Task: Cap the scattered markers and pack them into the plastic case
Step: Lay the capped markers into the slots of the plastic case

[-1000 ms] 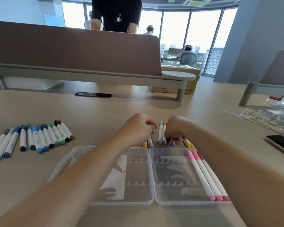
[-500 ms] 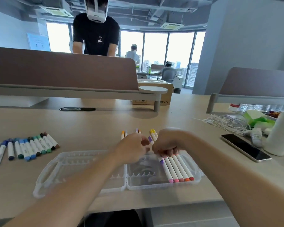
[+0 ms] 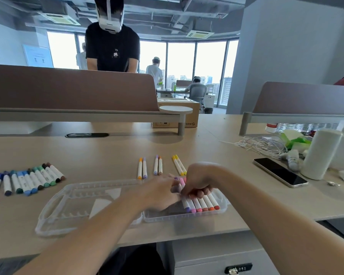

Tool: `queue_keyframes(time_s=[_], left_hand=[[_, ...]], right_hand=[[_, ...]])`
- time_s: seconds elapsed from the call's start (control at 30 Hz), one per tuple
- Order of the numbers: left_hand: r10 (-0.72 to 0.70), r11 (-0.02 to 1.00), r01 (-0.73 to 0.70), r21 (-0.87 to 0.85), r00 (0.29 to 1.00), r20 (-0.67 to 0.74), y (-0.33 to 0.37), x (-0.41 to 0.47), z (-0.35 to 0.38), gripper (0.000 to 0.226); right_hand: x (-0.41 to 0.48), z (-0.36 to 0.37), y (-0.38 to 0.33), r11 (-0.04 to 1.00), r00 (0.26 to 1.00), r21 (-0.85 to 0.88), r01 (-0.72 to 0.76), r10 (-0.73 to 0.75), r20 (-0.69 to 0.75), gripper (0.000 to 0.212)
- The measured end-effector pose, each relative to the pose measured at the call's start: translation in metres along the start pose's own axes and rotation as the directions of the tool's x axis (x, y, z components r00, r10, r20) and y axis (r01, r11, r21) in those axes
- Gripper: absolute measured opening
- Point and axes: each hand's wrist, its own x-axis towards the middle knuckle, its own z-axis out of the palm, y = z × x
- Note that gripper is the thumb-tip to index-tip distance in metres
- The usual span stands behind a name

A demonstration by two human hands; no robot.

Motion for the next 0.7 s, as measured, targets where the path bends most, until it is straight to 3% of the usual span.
queue_keyframes(time_s=[0.37, 0.57, 0.7], left_hand=[[0.059, 0.993, -0.060, -0.103, 0.998, -0.005, -0.007, 0.009, 0.007, 0.036], [0.015, 0.992, -0.017, -0.124, 1.000, -0.012, -0.010, 0.009, -0.002, 0.010], [-0.046, 0.982, 0.020, -0.189, 0.990, -0.137, -0.029, 0.010, -0.015, 0.024]], right_hand=[[0.006, -0.003, -0.010, 0.993, 0.997, -0.101, -0.061, 0.066, 0.050, 0.039], [0.006, -0.005, -0.012, 0.995, 0.998, -0.091, -0.031, 0.037, 0.055, 0.030], [0.011, -0.014, -0.016, 0.999, 0.999, -0.033, -0.017, 0.016, -0.041, 0.033]])
